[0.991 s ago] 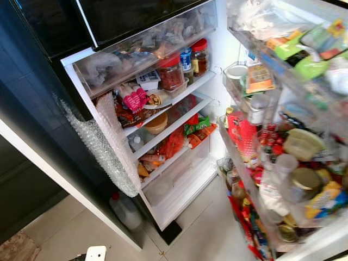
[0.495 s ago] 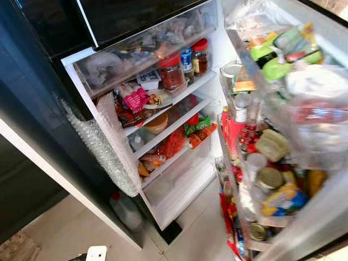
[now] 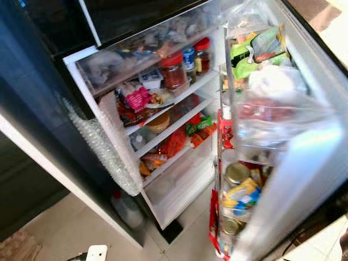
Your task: Restocking fridge
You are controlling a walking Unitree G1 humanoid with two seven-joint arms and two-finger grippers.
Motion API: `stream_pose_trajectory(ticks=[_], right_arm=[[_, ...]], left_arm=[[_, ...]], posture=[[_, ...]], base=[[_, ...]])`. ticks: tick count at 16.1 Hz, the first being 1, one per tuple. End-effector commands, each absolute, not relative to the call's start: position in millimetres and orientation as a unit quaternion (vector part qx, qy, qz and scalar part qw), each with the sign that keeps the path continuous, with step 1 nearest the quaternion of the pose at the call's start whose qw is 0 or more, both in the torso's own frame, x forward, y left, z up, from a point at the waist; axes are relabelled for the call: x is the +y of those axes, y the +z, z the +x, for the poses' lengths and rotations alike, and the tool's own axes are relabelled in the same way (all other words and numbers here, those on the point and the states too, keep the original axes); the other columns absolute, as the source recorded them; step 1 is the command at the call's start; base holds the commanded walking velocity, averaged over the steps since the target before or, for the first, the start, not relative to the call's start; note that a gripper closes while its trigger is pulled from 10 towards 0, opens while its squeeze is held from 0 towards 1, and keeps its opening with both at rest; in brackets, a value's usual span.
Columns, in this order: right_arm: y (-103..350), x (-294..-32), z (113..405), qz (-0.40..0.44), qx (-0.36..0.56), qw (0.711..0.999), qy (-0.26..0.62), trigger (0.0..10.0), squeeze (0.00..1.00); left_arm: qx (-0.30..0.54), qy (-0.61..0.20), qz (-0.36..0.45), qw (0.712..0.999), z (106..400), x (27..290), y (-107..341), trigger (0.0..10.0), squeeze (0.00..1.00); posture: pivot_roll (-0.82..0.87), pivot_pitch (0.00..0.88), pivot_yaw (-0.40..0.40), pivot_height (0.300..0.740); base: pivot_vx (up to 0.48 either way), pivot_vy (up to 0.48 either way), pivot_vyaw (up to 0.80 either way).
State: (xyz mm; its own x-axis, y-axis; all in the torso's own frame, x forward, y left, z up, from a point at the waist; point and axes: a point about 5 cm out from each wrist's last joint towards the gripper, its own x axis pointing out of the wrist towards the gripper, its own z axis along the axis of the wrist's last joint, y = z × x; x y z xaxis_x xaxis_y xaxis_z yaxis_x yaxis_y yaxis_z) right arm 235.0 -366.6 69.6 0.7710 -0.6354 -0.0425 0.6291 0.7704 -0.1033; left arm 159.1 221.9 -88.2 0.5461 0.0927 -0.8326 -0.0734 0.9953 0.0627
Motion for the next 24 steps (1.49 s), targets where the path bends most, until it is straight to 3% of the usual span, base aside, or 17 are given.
stream_pose_trajectory(ticks=[1,3,5,8,12,17,19,24], right_arm=[[76.8,-374.0,233.3,-0.054,0.034,0.942,-0.328,10.0,0.00],[96.4,-397.0,221.4,-0.056,0.029,0.962,-0.266,10.0,0.00],[103.6,-395.4,222.6,-0.025,0.026,0.981,-0.193,10.0,0.00],[107.1,-340.4,240.0,-0.030,0.035,0.998,0.037,10.0,0.00],[108.9,-299.0,245.6,-0.041,0.060,0.981,0.179,10.0,0.00],[113.8,-261.8,258.8,-0.027,0.055,0.965,0.257,10.0,0.00],[118.5,-228.2,270.1,-0.027,0.042,0.953,0.298,10.0,0.00],[132.3,-178.7,290.7,-0.013,0.003,0.941,0.339,10.0,0.00]], left_arm=[[0.486,0.044,0.024,0.873,153.8,227.9,-89.2,10.0,0.00],[0.487,0.041,0.025,0.872,153.4,227.4,-89.6,10.0,0.00],[0.488,0.038,0.026,0.872,153.5,227.3,-89.5,10.0,0.00],[0.487,0.034,0.027,0.872,154.6,227.9,-88.9,10.0,0.00],[0.488,0.032,0.031,0.872,155.2,229.1,-88.4,10.0,0.00],[0.487,0.031,0.029,0.872,155.6,229.1,-88.2,10.0,0.00],[0.486,0.032,0.027,0.873,155.9,228.9,-88.1,10.0,0.00],[0.486,0.034,0.025,0.873,155.9,228.6,-88.2,10.0,0.00]], posture=[[-0.12,0.034,0.115,0.740],[-0.13,0.038,0.114,0.740],[-0.13,0.039,0.117,0.740],[-0.13,0.038,0.127,0.740],[-0.12,0.041,0.132,0.740],[-0.12,0.039,0.131,0.740],[-0.12,0.039,0.127,0.740],[-0.11,0.041,0.121,0.740]], base=[[0.000,0.000,0.00],[0.000,0.000,0.00],[0.000,0.000,0.00],[0.000,0.000,0.00],[0.000,0.000,0.00],[0.000,0.000,0.00],[0.000,0.000,0.00],[0.000,0.000,0.00]])
